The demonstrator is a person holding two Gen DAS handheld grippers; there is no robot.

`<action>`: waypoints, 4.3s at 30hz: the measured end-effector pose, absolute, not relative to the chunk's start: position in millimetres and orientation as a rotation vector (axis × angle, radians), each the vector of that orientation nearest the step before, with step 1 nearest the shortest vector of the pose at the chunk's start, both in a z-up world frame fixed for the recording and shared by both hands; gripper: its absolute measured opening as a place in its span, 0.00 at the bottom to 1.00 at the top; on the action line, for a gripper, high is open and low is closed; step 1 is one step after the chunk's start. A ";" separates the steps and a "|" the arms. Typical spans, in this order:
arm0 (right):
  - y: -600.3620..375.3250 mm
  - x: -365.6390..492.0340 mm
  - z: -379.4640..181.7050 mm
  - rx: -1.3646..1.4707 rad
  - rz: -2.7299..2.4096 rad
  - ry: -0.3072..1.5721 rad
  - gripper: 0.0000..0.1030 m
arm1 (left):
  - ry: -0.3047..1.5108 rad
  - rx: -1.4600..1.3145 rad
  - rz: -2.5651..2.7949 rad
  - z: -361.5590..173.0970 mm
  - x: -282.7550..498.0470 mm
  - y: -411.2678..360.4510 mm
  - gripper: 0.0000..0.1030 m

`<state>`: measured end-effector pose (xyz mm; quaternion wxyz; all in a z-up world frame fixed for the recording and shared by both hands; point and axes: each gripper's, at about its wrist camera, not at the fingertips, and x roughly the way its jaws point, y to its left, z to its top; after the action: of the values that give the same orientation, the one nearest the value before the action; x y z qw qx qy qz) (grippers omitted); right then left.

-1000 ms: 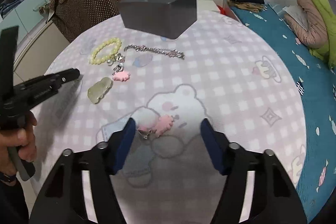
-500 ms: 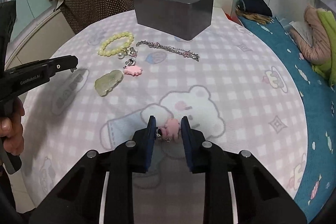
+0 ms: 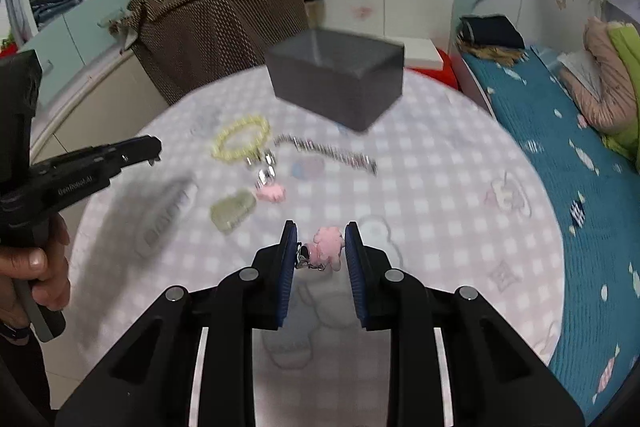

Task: Organize jewelry
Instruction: 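Lower the pearl earring and pink earring into the grey box, open both grippers, then grasp the pale yellow bead bracelet with the left gripper while the right grasps the silver chain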

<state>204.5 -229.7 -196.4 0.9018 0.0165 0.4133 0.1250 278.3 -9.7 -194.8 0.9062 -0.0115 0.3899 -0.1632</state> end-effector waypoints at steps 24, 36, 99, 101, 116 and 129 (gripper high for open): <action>-240.6 357.6 -94.2 0.074 0.336 0.725 0.22 | 0.741 -0.029 -0.475 -99.1 433.2 -79.8 0.10; -251.1 391.0 -121.8 0.128 0.329 0.830 0.22 | 0.853 -0.022 -0.488 -129.1 477.9 -105.6 0.11; -257.3 232.3 -101.7 0.107 0.237 0.620 0.92 | 0.620 0.013 -0.136 -121.3 282.9 -7.5 0.95; -254.1 228.1 -108.3 0.094 0.229 0.629 0.92 | 0.638 0.005 -0.128 -131.8 279.8 -4.4 0.95; -253.3 230.6 -158.6 0.111 0.221 0.750 0.92 | 0.786 0.055 -0.078 -209.8 317.2 -7.7 0.95; -260.9 253.9 -190.9 0.112 0.206 0.838 0.92 | 0.937 0.063 -0.093 -262.5 361.0 -21.2 0.71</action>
<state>253.9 -260.9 -190.9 0.9068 0.0542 0.4060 0.1000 361.0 -21.2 -262.5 0.8907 0.0304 0.4513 -0.0447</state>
